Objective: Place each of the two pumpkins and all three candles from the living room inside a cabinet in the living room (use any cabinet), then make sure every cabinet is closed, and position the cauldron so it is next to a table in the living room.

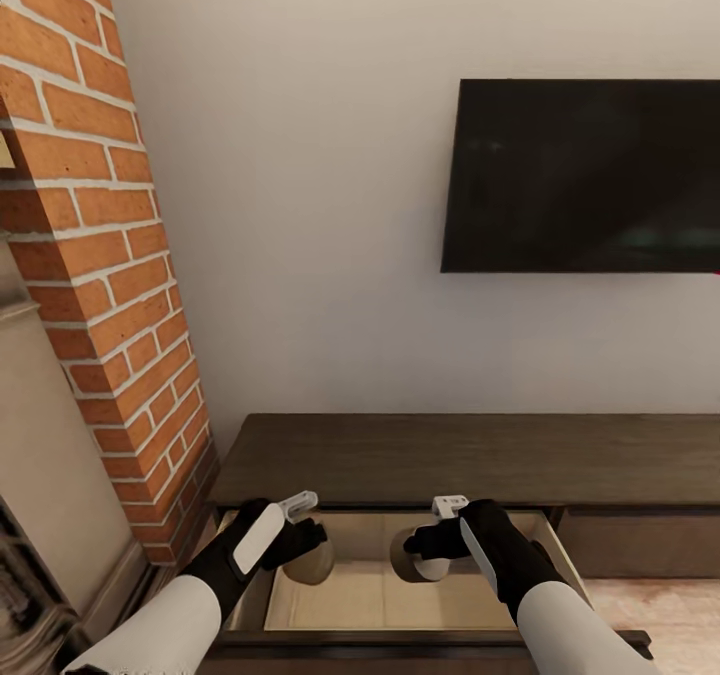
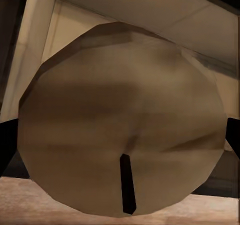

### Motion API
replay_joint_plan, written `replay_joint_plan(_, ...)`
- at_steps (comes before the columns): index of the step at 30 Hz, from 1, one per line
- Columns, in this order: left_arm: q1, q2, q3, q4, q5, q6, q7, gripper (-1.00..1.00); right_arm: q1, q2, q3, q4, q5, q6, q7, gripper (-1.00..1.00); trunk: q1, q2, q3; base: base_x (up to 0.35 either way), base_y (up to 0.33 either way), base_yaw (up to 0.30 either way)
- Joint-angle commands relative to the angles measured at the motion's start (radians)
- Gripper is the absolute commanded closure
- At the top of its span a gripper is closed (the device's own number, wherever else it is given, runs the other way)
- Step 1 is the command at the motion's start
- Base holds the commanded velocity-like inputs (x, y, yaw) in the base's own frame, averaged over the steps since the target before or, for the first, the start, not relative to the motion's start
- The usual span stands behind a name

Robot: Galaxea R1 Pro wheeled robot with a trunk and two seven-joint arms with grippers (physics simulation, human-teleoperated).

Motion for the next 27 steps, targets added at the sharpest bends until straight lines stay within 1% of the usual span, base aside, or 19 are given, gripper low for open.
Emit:
replay_joint_plan(1,-0.003,0.0,0.0,0.0,-0.001,0.001,0.0,1.0,0.0,0.0,0.0,0.0,-0.001,0.0,0.001,1.0,0.0,0.0,0.0,0.0,0.006,-0.001)
replay_joint_plan(7,-0.014,-0.003,-0.001,0.001,-0.006,0.003,0.001,1.0,0.0,0.001,0.0,0.013,-0.001,0.0,-0.006,1.0,0.0,0.0,-0.005,0.0,0.002,-0.001)
replay_joint_plan(10,-0.016,0.002,0.0,0.003,-0.006,0.018,0.002,1.0,-0.006,0.011,0.003,0.074,-0.003,0.0,-0.036,1.0,0.0,0.0,-0.01,0.0,0.0,0.0)
replay_joint_plan(12,-0.017,0.002,0.0,0.004,-0.008,0.028,0.006,1.0,-0.02,0.023,0.003,0.113,-0.005,0.0,-0.056,1.0,0.0,0.0,-0.013,0.0,0.0,0.0)
replay_joint_plan(13,-0.017,0.004,0.001,0.005,-0.008,0.036,0.007,1.0,-0.041,0.035,0.003,0.152,-0.006,0.0,-0.07,1.0,0.0,0.0,-0.014,0.0,0.0,0.0)
replay_joint_plan(19,-0.018,0.0,-0.001,0.007,-0.01,0.048,0.012,1.0,-0.083,0.055,-0.002,0.247,-0.01,-0.003,-0.094,1.0,0.0,0.0,-0.024,0.0,0.0,0.0)
replay_joint_plan(27,-0.018,-0.001,0.0,0.007,-0.011,0.052,0.015,1.0,-0.093,0.058,-0.004,0.261,-0.01,-0.008,-0.098,1.0,0.0,0.0,-0.037,0.0,0.0,0.0)
